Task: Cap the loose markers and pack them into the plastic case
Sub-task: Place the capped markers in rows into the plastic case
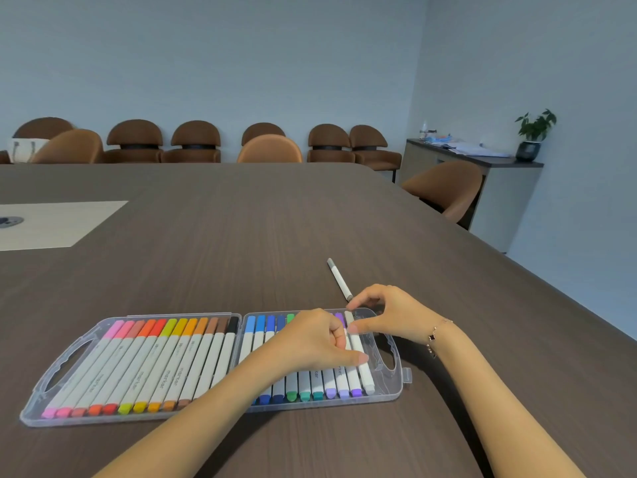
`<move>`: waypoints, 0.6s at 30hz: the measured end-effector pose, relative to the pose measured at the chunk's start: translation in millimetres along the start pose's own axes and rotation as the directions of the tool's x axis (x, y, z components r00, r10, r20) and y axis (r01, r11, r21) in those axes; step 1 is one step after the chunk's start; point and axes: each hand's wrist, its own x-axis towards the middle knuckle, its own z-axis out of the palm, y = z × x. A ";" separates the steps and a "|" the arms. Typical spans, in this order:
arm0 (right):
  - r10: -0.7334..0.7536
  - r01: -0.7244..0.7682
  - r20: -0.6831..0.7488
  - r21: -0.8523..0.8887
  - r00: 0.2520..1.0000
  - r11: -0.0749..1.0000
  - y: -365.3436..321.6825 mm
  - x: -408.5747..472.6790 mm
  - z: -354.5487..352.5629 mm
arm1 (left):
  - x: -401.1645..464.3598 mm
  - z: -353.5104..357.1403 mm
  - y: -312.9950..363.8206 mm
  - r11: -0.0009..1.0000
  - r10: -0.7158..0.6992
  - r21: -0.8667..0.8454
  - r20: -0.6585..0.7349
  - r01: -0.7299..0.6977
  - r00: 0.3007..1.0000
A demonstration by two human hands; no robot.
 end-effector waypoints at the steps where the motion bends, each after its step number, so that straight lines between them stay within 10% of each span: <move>1: 0.001 -0.001 0.014 -0.014 1.000 1.000 1.2 -1.1 -1.4 | -0.8 2.4 0.8 1.000 -0.005 0.003 -0.003 0.005 1.000; 12: 0.052 -0.039 0.139 -0.096 0.989 0.995 1.3 -0.2 -4.7 | 0.7 8.9 -1.1 0.999 -0.045 -0.025 -0.010 0.045 0.999; 18: 0.216 -0.262 -0.298 -0.126 0.930 0.957 -12.4 61.7 -2.3 | 11.4 -11.5 -11.0 0.975 -0.079 -0.211 -0.051 0.067 0.996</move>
